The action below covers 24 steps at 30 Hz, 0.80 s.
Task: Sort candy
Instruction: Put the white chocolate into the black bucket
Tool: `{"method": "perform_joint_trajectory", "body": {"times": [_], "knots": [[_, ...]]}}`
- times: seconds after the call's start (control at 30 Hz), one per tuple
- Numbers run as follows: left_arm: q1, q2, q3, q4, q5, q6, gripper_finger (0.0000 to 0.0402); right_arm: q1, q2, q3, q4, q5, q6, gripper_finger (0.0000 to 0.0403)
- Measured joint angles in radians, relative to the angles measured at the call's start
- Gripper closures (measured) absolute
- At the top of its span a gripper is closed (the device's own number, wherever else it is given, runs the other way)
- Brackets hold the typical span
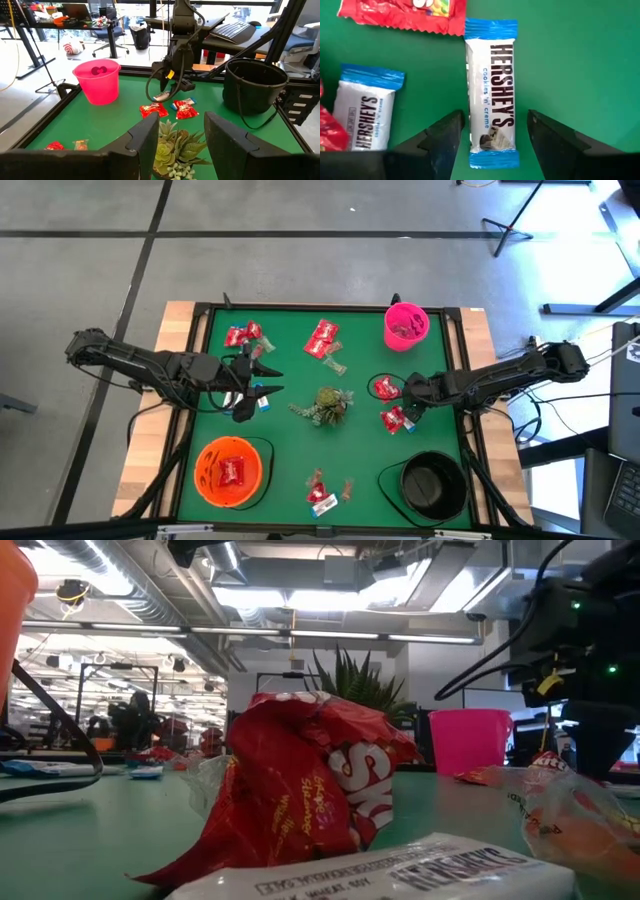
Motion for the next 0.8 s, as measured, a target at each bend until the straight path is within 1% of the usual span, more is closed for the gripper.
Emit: {"method": "perform_joint_trajectory", "body": {"times": [0.2, 0.27, 0.37, 0.53, 0.63, 0.7, 0.8], "knots": [[0.0, 0.0, 0.0, 0.002, 0.0, -0.005, 0.0253, 0.0, -0.026, -0.012, -0.002, 0.001, 0.008, 0.0171], [0.0, 0.0, 0.0, 0.002, 0.0, -0.006, 0.0253, 0.0, -0.039, -0.017, -0.003, -0.002, 0.008, 0.0177], [0.0, 0.0, 0.0, 0.002, 0.0, -0.007, 0.0253, 0.0, -0.046, -0.018, -0.002, -0.015, 0.008, 0.0203], [0.0, 0.0, 0.0, 0.002, 0.0, -0.008, 0.0253, 0.0, -0.047, -0.018, 0.009, -0.029, 0.003, 0.0273], [0.0, 0.0, 0.0, 0.002, 0.002, -0.008, 0.0253, 0.0, -0.048, -0.01, -0.002, -0.03, 0.003, 0.0305], [0.0, 0.0, 0.0, 0.002, 0.002, -0.008, 0.0253, 0.0, -0.05, 0.002, -0.012, -0.033, 0.002, 0.0314], [0.0, 0.0, 0.0, 0.002, 0.003, -0.008, 0.0253, 0.0, -0.061, 0.034, -0.043, -0.037, -0.004, 0.0308]]}}
